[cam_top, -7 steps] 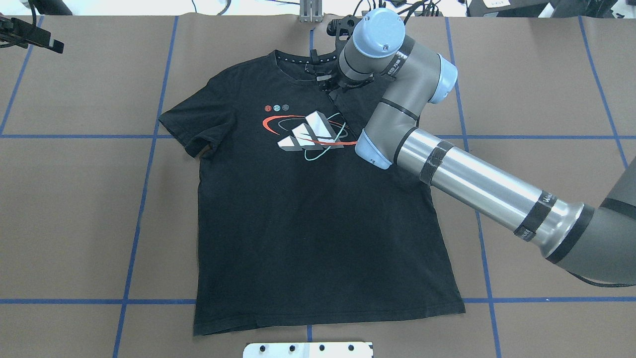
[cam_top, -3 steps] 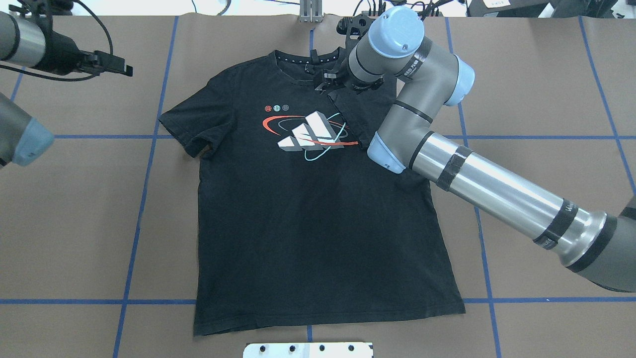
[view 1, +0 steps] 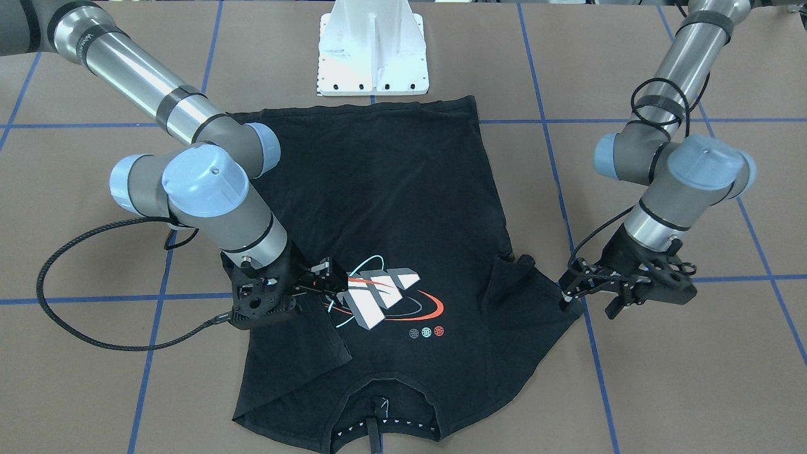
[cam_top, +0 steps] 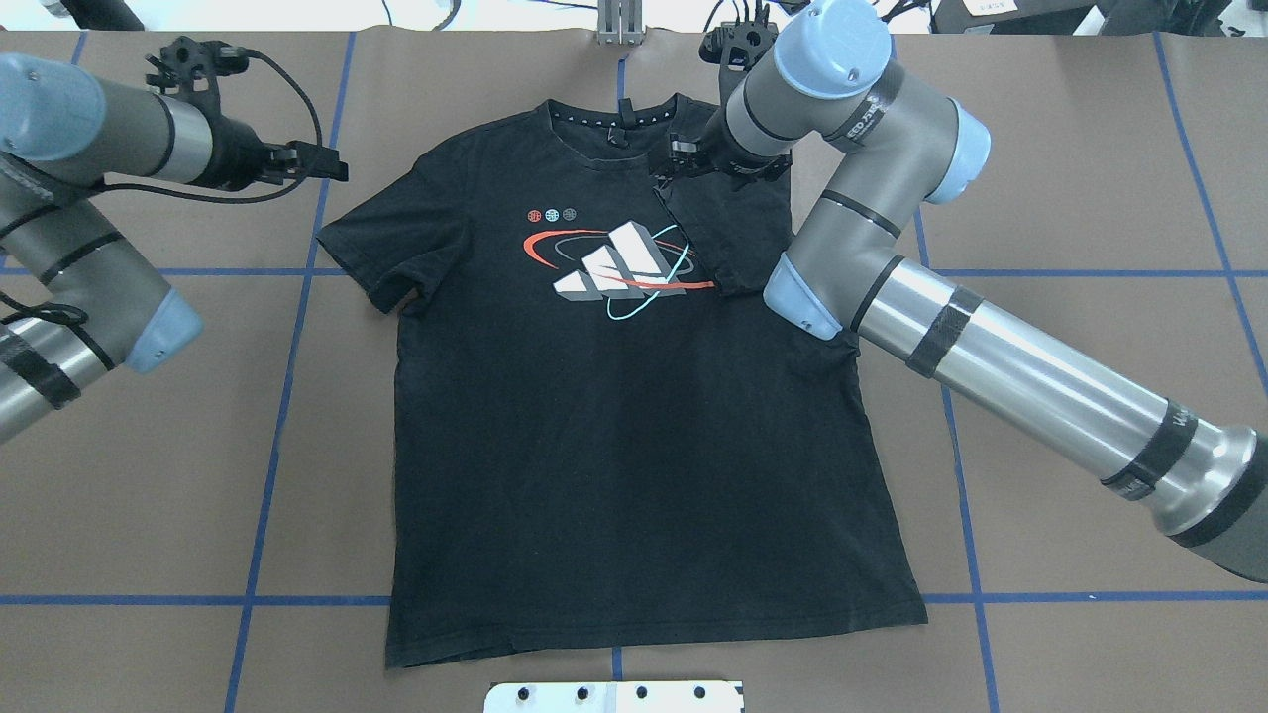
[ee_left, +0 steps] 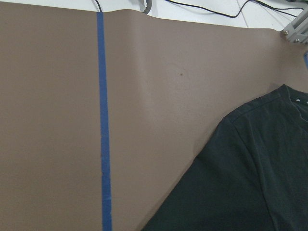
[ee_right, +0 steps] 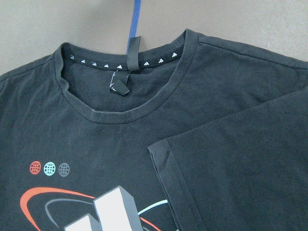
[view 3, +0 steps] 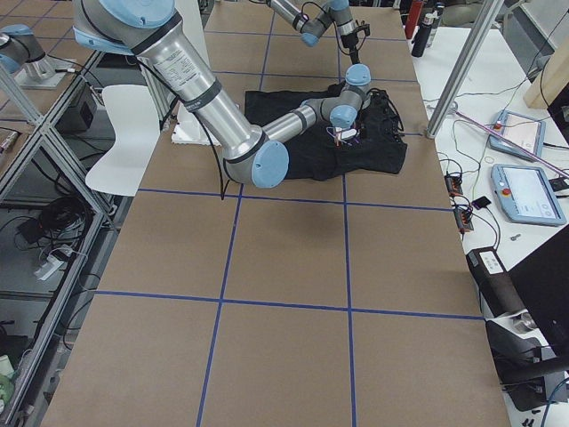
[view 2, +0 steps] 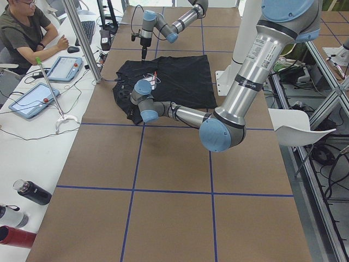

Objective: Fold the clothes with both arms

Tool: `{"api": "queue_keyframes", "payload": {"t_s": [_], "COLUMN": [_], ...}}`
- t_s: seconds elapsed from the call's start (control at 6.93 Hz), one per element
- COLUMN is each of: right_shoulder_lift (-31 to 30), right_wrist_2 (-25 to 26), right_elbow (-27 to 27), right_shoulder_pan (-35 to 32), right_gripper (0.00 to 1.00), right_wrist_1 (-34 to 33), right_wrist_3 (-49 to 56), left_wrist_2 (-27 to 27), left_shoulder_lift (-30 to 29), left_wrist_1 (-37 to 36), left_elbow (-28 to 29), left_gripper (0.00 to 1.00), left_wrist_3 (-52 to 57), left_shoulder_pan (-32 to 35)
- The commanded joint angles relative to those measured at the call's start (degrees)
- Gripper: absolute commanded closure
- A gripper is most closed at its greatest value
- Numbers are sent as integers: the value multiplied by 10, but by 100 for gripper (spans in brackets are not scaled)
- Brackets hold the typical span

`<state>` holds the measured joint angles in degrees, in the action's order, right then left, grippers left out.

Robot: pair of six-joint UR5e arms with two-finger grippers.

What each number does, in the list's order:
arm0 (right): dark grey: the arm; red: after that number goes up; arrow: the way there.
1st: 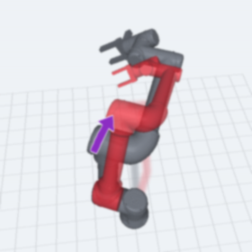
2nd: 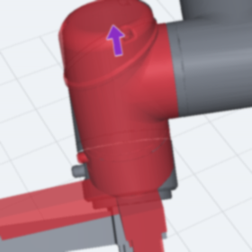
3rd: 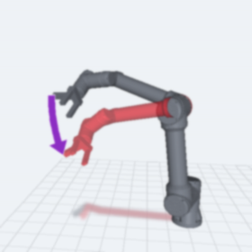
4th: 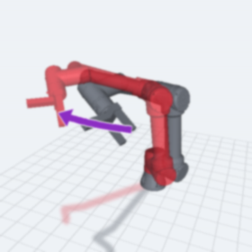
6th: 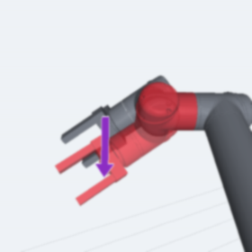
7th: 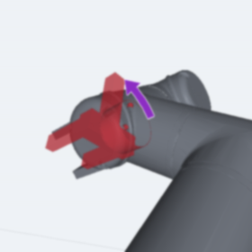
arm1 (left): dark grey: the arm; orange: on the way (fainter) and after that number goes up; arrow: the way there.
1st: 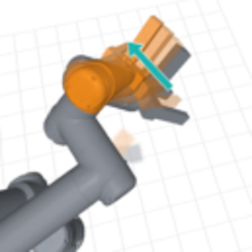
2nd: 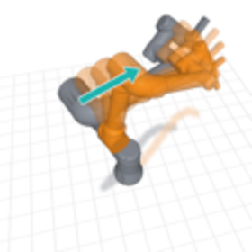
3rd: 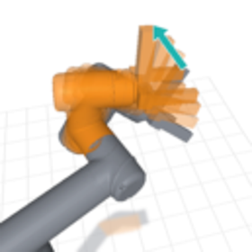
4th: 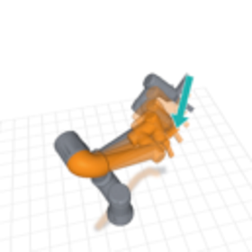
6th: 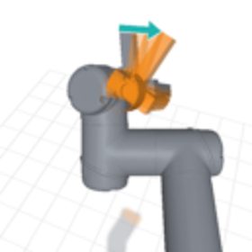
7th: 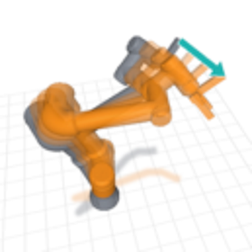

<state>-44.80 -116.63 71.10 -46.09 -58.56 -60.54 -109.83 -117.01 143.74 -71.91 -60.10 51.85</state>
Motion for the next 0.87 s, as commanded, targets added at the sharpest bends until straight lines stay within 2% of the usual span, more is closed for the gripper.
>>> {"api": "queue_keyframes", "payload": {"t_s": [0.0, 0.29, 0.72], "right_shoulder_lift": [-11, -13, -13], "right_wrist_2": [-9, -9, -9], "right_elbow": [13, 13, 13], "right_shoulder_pan": [-6, -7, -6], "right_gripper": [0, 0, 0], "right_wrist_1": [-2, -1, 0], "right_wrist_3": [-4, -5, -12], "left_wrist_2": [16, 16, 16], "left_shoulder_lift": [-5, -4, -3], "left_wrist_1": [10, 42, 42], "left_elbow": [30, 56, 57], "left_gripper": [10, 12, 15], "left_wrist_3": [-4, -1, 2], "left_shoulder_pan": [-18, -25, -26]}}
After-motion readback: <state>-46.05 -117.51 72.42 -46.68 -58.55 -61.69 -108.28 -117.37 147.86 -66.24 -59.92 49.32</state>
